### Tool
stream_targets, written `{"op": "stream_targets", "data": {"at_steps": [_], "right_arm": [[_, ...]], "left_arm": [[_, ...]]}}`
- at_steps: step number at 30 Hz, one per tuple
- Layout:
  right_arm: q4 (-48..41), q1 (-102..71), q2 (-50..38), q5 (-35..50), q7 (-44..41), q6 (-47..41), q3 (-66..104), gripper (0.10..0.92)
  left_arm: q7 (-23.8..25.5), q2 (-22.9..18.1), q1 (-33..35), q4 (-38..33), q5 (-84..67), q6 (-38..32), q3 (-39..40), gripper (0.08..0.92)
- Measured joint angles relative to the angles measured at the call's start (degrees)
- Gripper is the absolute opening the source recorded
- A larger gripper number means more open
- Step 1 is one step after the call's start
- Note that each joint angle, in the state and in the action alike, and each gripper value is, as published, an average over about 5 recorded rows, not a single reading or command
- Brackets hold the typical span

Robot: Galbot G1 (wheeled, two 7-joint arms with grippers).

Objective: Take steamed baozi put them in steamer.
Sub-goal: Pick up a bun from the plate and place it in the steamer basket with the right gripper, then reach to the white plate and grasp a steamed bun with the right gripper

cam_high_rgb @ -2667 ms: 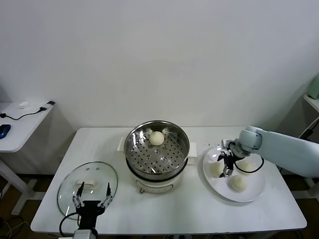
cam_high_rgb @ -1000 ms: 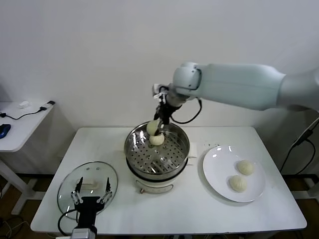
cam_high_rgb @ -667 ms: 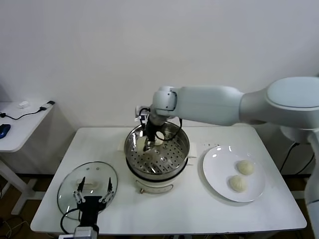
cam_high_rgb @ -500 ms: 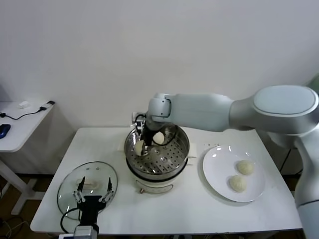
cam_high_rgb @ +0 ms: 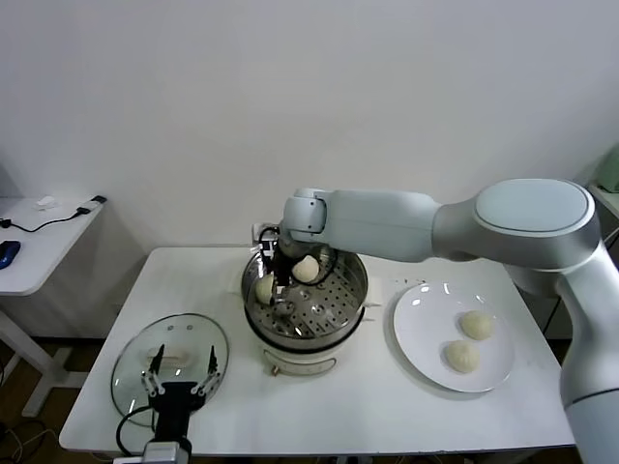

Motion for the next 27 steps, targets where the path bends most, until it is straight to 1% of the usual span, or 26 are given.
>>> {"op": "stream_targets", "data": {"at_steps": [6,13,21,27], "right_arm": [[2.82,5.46,-5.71,-0.25,-4.56,3.20,-0.34,0.823],[9.04,13.39,-17.00,-1.84,-8.86,5.91,-4.05,0.823],[16.84,15.71,-32.70,-9.18,-10.56,7.52,-10.66,0.823],[18.79,10.96,-41.84,-15.90,-10.75,8.31,-10.89,0.823]], "left_arm": [[0.00,-0.05,0.37,-0.61,0.26,-0.06,0.00,0.823],[-0.12,-0.04,0.30,-0.35,0.81,-0.64,-0.20,0.823],[-0.19,-0.20,-0.30,-0.32,1.32,-0.83,0.08,0.823],[-0.17,-0.70,-0.71,-0.16,1.65,-0.66,0.22,0.823]]}}
